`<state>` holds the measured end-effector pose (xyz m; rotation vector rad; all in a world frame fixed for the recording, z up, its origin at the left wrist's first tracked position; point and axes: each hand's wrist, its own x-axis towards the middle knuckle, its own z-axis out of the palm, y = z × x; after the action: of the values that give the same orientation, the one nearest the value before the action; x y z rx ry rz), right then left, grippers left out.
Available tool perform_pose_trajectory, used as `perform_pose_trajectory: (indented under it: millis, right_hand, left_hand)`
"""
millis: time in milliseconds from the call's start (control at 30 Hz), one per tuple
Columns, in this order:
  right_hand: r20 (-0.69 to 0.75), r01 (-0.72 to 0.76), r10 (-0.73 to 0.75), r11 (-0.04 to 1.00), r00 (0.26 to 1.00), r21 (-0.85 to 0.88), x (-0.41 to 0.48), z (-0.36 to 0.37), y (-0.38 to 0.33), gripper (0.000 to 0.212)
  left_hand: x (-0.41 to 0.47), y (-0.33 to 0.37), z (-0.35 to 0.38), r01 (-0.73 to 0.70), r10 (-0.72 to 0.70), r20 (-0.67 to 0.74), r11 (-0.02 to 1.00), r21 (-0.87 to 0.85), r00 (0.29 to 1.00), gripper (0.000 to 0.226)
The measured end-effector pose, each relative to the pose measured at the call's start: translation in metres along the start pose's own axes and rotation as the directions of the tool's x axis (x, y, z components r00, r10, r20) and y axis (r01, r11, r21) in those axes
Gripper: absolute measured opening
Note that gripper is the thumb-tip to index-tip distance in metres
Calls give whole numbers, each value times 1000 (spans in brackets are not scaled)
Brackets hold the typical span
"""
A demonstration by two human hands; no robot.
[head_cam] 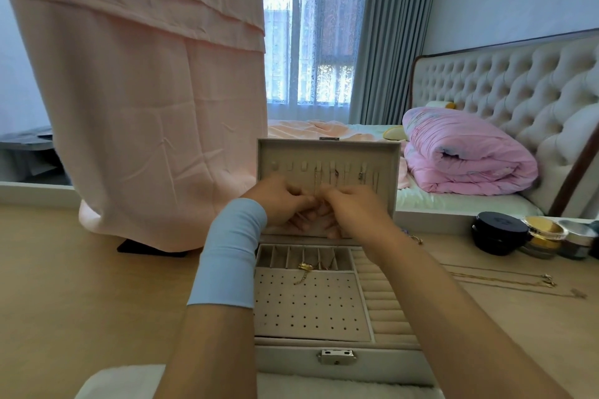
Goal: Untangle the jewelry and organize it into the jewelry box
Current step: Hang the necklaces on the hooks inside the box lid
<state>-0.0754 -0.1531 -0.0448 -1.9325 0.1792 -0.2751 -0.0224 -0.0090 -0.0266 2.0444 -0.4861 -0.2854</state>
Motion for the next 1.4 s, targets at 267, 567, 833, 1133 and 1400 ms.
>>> perform_pose_trajectory:
  millis: [267, 567, 833, 1133, 1400]
  right_hand:
    - [126, -59, 34, 978, 991, 201, 2, -9, 7, 18]
    - [3, 149, -150, 985, 989, 87, -1, -23, 0, 18]
    - [321, 68, 32, 953, 947, -297, -8, -31, 4, 20]
    - [237, 186, -114, 932, 965, -310, -11, -20, 1, 30]
    - [0, 382, -393, 892, 919, -241, -1, -26, -15, 23]
  left_hand:
    - [-10, 4, -6, 5, -15, 194, 999, 53, 981, 21]
    - [-11, 10, 18, -40, 18, 193, 993, 108, 981, 16]
    - [-11, 10, 12, -126, 137, -78, 982, 138, 987, 13]
    - [-13, 7, 8, -135, 171, -94, 943, 306, 981, 24]
    - [-5, 1, 12, 49, -4, -86, 849, 527, 996, 40]
